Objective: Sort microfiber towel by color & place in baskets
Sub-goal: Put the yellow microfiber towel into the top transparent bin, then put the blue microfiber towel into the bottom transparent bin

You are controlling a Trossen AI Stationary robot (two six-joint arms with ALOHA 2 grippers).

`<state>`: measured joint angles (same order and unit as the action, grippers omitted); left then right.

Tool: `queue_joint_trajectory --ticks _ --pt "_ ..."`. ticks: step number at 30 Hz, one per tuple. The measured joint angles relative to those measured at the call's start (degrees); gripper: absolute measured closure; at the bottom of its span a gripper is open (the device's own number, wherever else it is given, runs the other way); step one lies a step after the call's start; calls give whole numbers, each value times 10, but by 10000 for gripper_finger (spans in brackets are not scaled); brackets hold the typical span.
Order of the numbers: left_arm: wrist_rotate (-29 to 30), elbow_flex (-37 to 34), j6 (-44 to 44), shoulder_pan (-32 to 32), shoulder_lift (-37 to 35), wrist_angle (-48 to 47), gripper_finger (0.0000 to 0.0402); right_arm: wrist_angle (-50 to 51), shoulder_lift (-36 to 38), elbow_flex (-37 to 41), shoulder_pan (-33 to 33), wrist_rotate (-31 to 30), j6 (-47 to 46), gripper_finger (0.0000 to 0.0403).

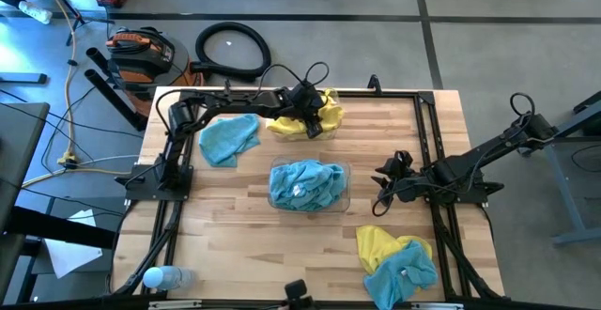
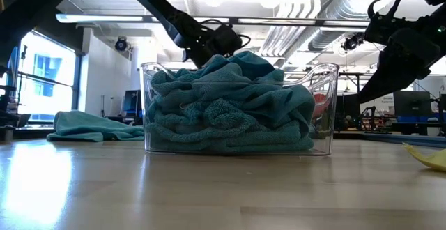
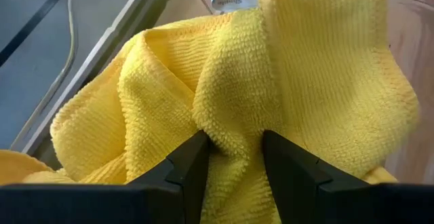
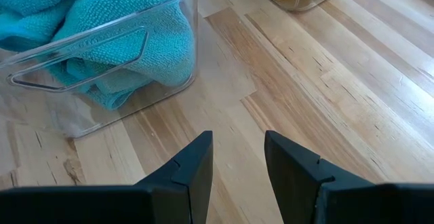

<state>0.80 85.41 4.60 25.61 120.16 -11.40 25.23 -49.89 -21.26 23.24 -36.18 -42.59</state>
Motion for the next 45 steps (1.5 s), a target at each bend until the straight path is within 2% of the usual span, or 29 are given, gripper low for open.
queue_joint_trajectory --ticks 10,20,25,31,37,45 --pt "14 -1 17 -1 -30 -23 271 3 0 0 0 0 -5 272" --pt "25 -1 33 -4 -134 -76 271 4 0 0 0 0 -6 272" --pt "15 -7 29 -27 -193 -152 271 4 0 0 0 0 -9 272" --pt "28 -120 -8 -93 -300 -145 271 2 0 0 0 1 -16 272" --pt "111 -274 -82 -180 -441 -135 271 2 0 0 0 21 -73 272" --pt "171 -442 -178 -276 -605 -125 271 -19 0 -1 -4 26 -49 272"
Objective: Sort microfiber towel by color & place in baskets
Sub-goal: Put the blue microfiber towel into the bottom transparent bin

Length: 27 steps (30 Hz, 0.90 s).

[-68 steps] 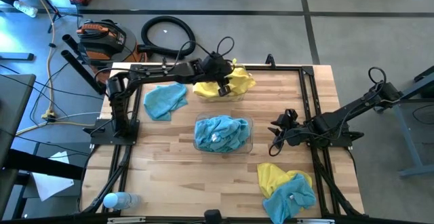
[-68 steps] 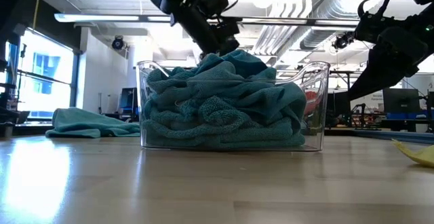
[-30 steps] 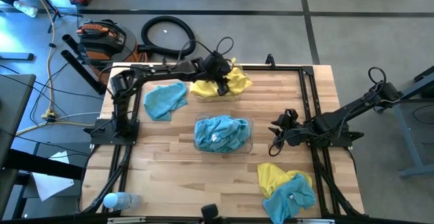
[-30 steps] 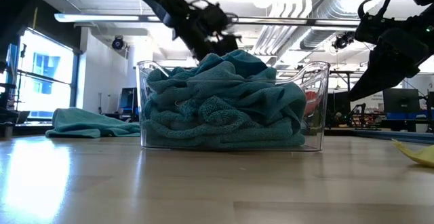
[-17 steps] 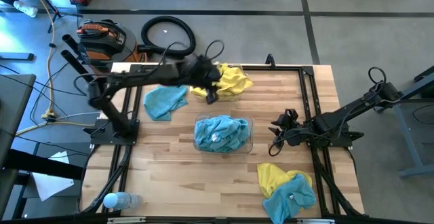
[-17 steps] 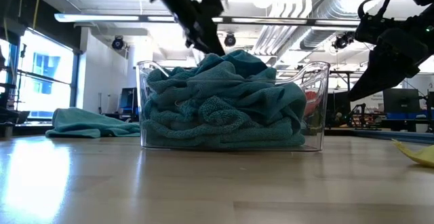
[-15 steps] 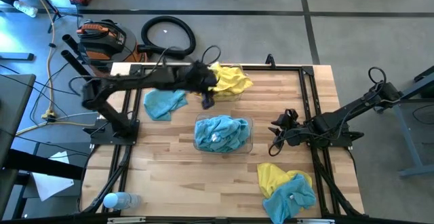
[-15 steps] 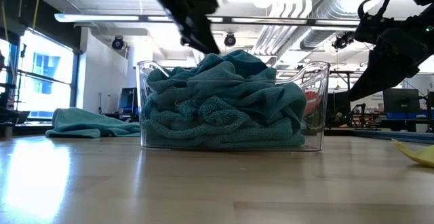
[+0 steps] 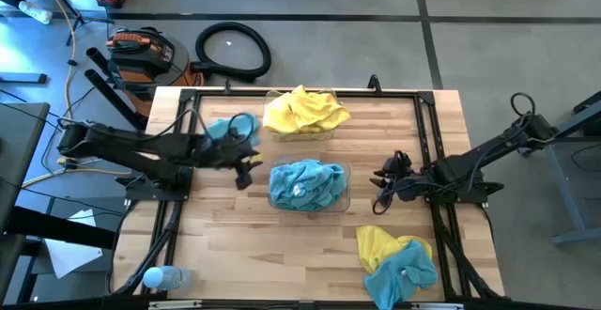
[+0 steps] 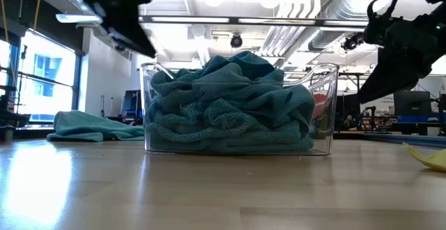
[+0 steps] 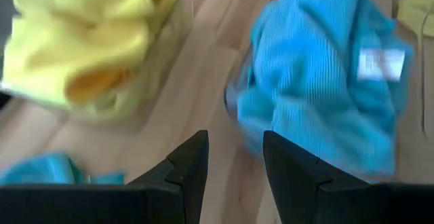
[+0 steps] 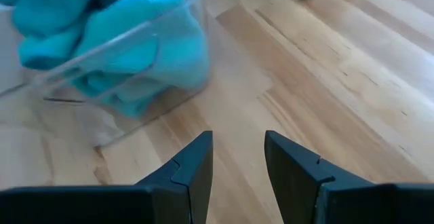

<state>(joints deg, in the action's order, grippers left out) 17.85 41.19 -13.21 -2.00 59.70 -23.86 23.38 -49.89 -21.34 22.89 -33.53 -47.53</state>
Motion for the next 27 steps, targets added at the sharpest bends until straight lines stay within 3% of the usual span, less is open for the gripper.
queue_joint_trajectory --ticks 5,10,15,19,27 --pt "25 -80 -48 -28 -51 13 271 33 -2 -50 3 98 -55 272" --pt "31 -127 -76 -34 -68 34 271 170 -43 -155 50 104 -133 272" --pt "31 -142 -71 -32 -69 45 271 338 -143 -289 107 128 -260 272" --pt "30 -142 -48 -30 -69 46 271 452 -241 -391 147 220 -366 272" --pt "13 -142 -35 -30 -69 45 271 483 -391 -513 233 364 -495 272"
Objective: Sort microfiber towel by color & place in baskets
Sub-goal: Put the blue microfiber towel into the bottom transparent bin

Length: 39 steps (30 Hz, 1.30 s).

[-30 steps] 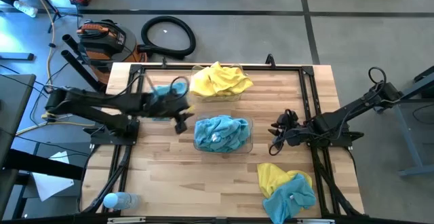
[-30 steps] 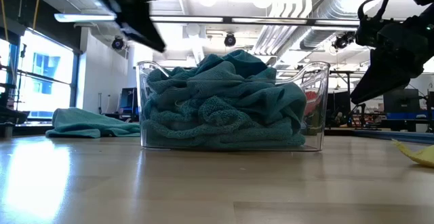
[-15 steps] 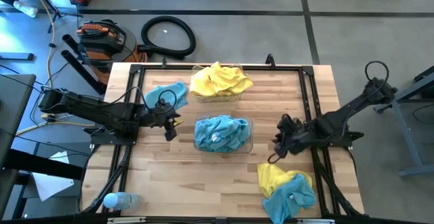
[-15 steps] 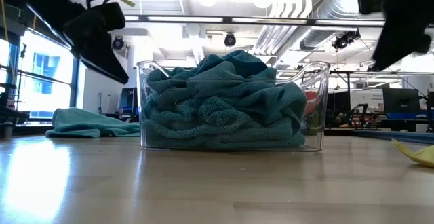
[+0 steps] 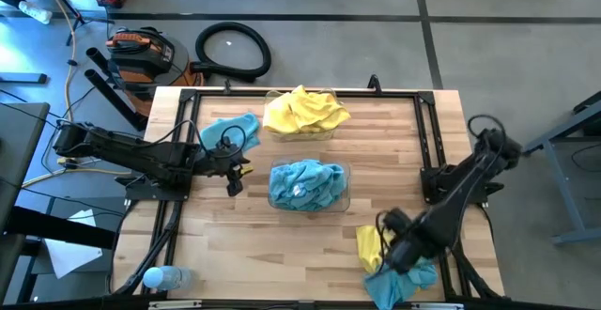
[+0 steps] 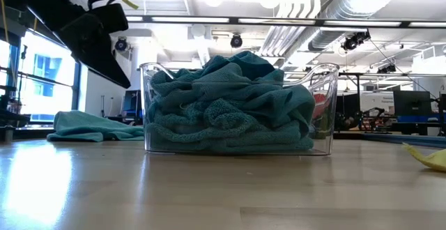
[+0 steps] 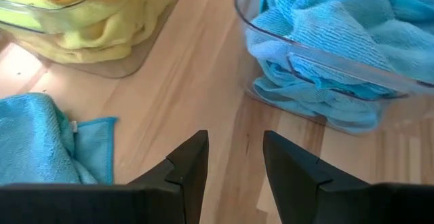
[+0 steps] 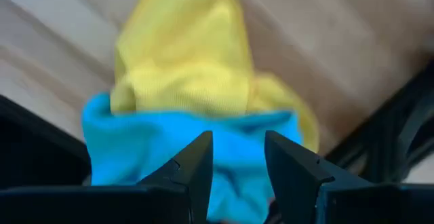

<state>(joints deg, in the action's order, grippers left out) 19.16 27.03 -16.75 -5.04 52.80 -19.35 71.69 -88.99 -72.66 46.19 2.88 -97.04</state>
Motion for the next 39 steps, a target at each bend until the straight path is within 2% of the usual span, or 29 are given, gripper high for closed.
queue_joint_trajectory --ticks 4,9,16,19,22,24,27,31,39 --pt "-10 0 8 0 0 -1 271 -16 -51 -23 38 32 -47 272" --pt "-11 0 5 0 0 -2 271 -85 -96 -18 64 40 -75 272" --pt "-11 0 4 0 0 -1 271 -112 -148 15 71 33 -51 276" --pt "-11 0 4 0 0 -1 271 -136 -155 30 68 20 -33 303" --pt "-11 0 4 0 0 -1 271 -140 -154 33 66 13 -20 367" --pt "-11 0 4 0 0 0 271 -136 -150 33 66 6 -15 392" --pt "-11 0 14 0 0 -1 271 -121 -137 29 66 -16 -23 384" --pt "-10 0 34 0 0 -1 271 -61 -110 -9 69 -68 -33 399" --pt "-10 0 45 0 0 -1 271 153 -92 -165 76 -227 -30 400"
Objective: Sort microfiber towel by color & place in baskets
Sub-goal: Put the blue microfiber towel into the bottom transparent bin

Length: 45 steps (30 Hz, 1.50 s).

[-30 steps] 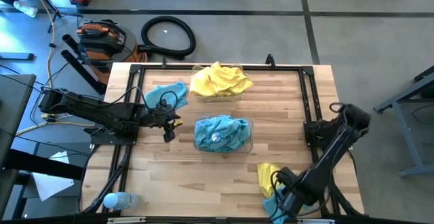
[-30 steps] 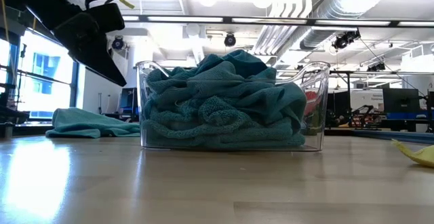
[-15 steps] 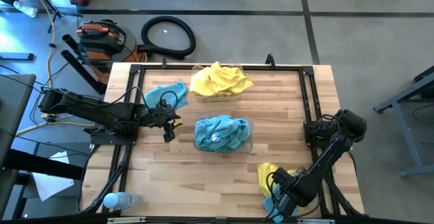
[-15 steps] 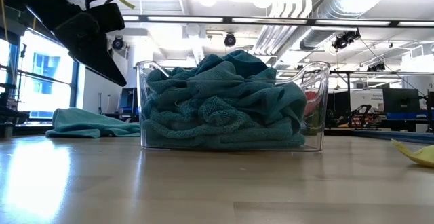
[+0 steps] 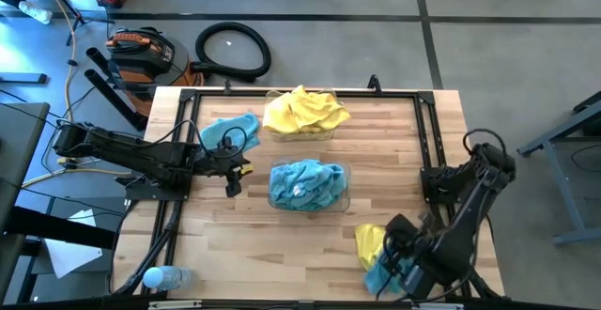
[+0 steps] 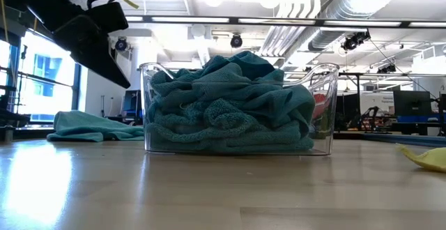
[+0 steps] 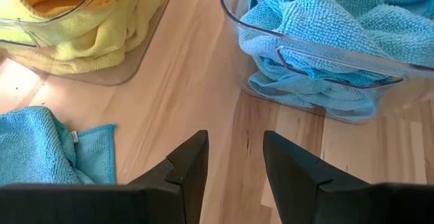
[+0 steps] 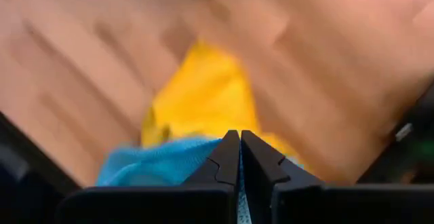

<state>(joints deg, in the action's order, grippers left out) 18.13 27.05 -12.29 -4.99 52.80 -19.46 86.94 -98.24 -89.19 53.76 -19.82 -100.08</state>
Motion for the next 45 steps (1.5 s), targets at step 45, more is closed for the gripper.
queue_joint_trajectory --ticks 45 --pt "-2 0 5 0 0 -10 271 -176 16 -402 -353 -259 751 403"
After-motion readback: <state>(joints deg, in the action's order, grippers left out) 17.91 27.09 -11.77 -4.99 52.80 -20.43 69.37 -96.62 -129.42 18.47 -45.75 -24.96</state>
